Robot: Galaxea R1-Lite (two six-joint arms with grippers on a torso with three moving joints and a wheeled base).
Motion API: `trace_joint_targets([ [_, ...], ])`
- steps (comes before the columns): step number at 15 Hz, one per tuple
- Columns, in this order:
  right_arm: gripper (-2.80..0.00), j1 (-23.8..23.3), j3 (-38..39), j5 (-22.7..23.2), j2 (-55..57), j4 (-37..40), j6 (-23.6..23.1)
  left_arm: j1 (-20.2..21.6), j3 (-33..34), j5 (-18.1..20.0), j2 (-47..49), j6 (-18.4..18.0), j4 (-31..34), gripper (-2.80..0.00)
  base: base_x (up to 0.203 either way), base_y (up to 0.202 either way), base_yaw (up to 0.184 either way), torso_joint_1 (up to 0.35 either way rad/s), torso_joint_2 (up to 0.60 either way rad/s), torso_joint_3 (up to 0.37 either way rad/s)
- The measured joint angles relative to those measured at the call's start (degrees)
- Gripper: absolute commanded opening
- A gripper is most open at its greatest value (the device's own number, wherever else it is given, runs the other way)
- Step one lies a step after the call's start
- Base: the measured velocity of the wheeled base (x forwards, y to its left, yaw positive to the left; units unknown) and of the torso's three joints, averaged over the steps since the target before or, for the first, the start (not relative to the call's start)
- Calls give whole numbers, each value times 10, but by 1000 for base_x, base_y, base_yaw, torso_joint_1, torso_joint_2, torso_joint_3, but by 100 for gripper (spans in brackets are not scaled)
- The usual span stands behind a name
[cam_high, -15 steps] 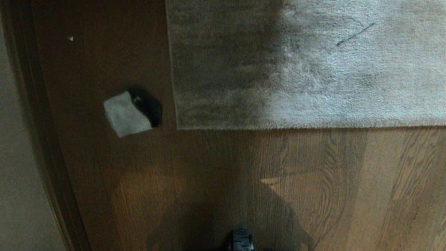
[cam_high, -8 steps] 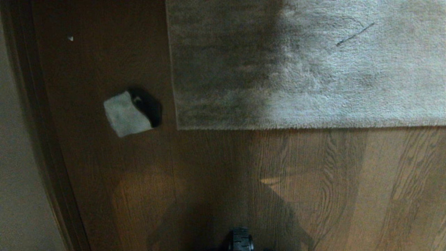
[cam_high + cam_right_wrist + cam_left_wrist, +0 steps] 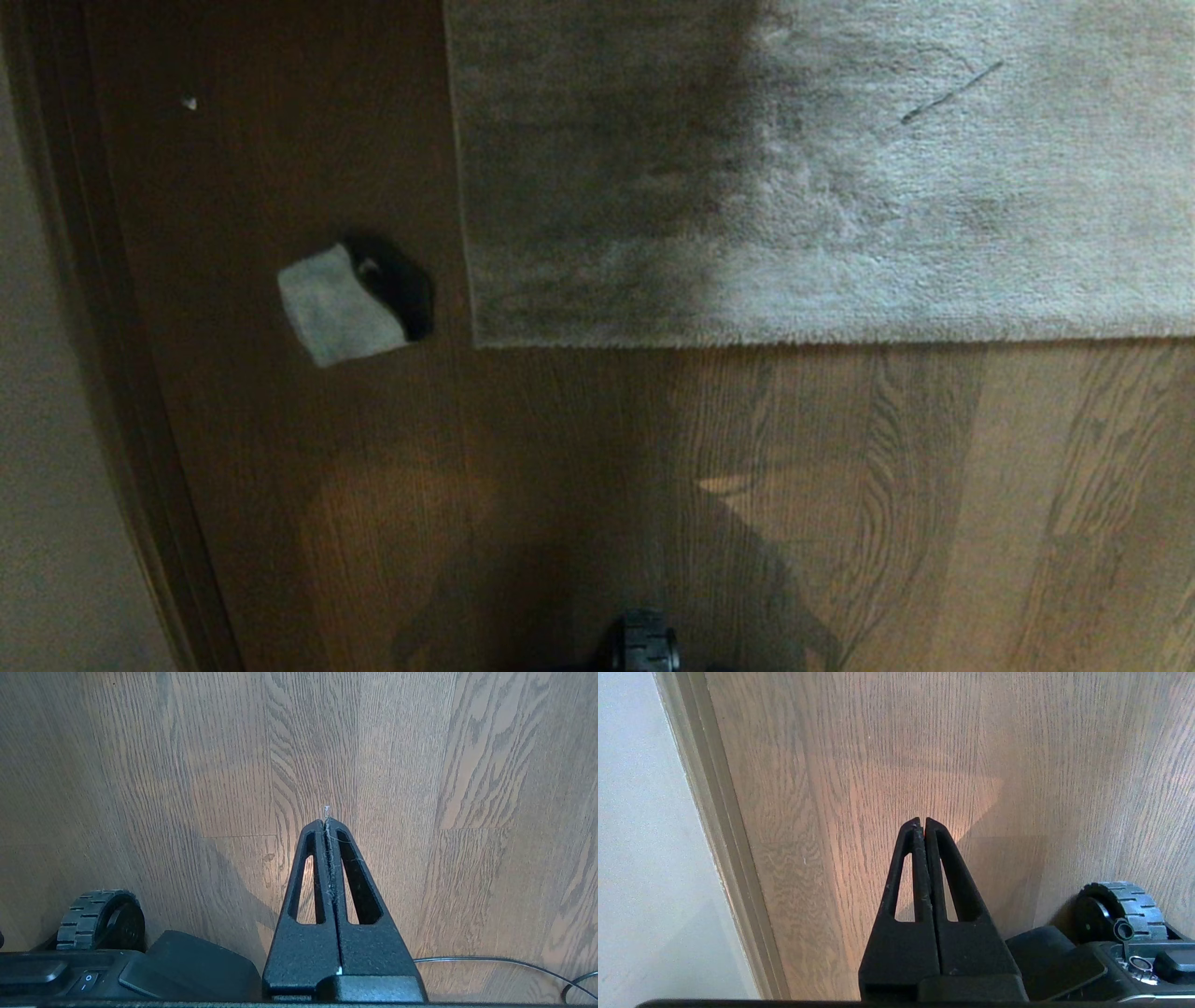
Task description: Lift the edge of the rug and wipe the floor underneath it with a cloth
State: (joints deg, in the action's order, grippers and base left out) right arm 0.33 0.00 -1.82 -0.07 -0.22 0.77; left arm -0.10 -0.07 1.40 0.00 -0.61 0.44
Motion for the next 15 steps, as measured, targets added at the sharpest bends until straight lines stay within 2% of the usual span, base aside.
trace_joint_targets([
  [7, -280, 0, 0, 0, 0, 0, 0, 0, 0, -1, 0, 1, 0, -280, 0, 0, 0, 1, 1, 15],
  [15, -280, 0, 0, 0, 0, 0, 0, 0, 0, -12, 0, 3, 0, -280, 0, 0, 0, 2, 4, 185],
])
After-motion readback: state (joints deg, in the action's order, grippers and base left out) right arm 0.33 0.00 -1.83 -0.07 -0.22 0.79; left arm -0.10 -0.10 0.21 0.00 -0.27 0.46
